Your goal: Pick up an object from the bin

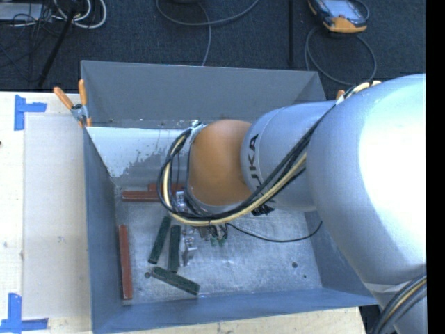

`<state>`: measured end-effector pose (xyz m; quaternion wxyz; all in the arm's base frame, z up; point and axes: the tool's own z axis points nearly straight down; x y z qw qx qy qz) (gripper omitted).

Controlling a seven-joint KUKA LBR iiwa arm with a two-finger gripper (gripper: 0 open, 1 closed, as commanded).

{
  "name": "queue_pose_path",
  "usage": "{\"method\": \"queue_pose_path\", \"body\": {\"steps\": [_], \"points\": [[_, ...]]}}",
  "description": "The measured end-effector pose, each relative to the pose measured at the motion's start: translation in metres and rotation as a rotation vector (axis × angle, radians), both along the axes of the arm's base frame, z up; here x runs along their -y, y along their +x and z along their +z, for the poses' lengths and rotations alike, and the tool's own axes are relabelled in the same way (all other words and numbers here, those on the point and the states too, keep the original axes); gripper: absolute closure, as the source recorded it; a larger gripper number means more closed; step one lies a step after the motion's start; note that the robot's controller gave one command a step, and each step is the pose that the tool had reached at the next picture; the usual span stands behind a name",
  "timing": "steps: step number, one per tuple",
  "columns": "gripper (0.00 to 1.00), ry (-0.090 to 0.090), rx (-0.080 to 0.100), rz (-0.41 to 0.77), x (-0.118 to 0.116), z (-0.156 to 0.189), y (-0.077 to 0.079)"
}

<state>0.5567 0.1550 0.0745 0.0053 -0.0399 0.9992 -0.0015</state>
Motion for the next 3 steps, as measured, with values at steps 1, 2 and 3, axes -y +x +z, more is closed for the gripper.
{"method": "queue_pose_path", "body": {"steps": [1,2,3], "points": [[1.00,0.004,0.001,0.319,-0.044,0.001,-0.002],[1.00,0.004,0.001,0.319,-0.044,0.001,-0.002],[1.00,0.002,-0.001,0.300,-0.037,0.181,0.037]]}}
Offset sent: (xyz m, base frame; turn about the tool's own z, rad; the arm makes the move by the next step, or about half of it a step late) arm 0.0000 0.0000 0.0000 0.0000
